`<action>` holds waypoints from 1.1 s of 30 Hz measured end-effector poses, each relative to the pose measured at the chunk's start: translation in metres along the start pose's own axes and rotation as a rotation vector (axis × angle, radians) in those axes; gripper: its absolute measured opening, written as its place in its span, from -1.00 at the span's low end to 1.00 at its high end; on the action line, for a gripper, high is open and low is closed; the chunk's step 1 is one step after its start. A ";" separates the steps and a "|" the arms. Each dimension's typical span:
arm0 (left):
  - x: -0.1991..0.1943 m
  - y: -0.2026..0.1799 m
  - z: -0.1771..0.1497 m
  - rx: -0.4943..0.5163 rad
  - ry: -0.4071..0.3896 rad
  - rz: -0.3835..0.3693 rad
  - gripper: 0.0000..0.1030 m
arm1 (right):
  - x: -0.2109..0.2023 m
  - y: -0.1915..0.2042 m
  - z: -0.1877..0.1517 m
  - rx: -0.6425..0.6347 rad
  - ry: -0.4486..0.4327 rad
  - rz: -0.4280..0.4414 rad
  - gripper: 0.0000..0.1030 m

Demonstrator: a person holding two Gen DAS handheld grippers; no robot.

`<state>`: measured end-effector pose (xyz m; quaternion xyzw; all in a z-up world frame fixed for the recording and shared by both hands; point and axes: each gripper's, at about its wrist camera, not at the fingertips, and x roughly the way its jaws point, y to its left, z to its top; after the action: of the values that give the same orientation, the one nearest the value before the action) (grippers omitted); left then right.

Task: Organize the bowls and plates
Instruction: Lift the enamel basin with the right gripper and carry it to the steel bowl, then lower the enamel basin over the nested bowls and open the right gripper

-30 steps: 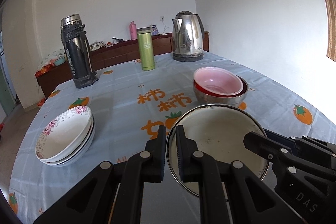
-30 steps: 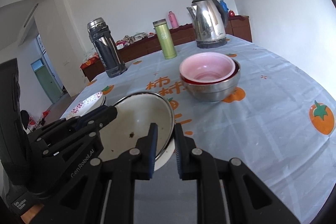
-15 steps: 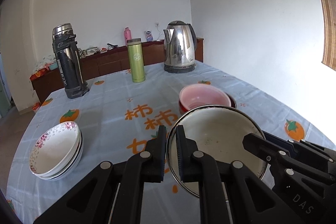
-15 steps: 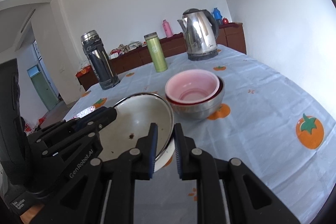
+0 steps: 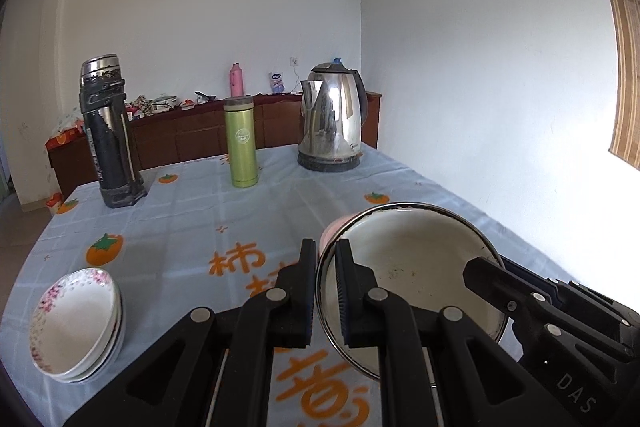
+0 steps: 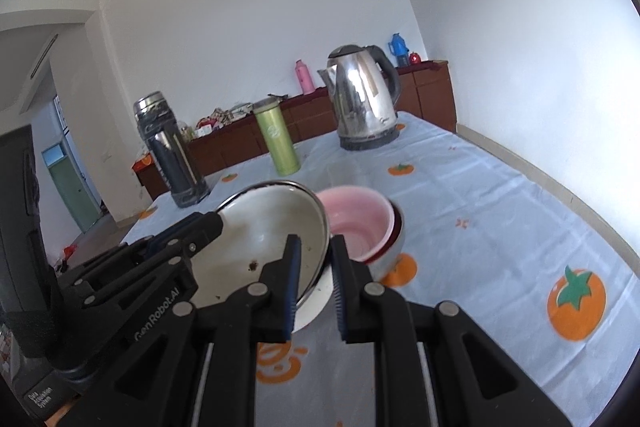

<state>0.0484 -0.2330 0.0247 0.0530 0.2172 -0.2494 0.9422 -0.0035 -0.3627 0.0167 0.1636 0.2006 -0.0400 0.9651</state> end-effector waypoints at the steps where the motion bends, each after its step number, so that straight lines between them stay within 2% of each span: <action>1: 0.004 -0.001 0.003 -0.002 -0.001 -0.001 -0.79 | 0.002 -0.001 0.002 -0.001 -0.004 -0.005 -0.71; 17: 0.071 -0.017 0.018 0.007 0.024 -0.008 -0.77 | 0.051 -0.033 0.026 0.034 0.023 -0.076 -0.71; 33: 0.107 -0.019 0.006 0.028 0.092 0.016 -0.77 | 0.088 -0.050 0.020 0.056 0.113 -0.093 -0.71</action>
<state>0.1254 -0.2986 -0.0165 0.0792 0.2562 -0.2422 0.9324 0.0773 -0.4175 -0.0161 0.1832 0.2610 -0.0808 0.9443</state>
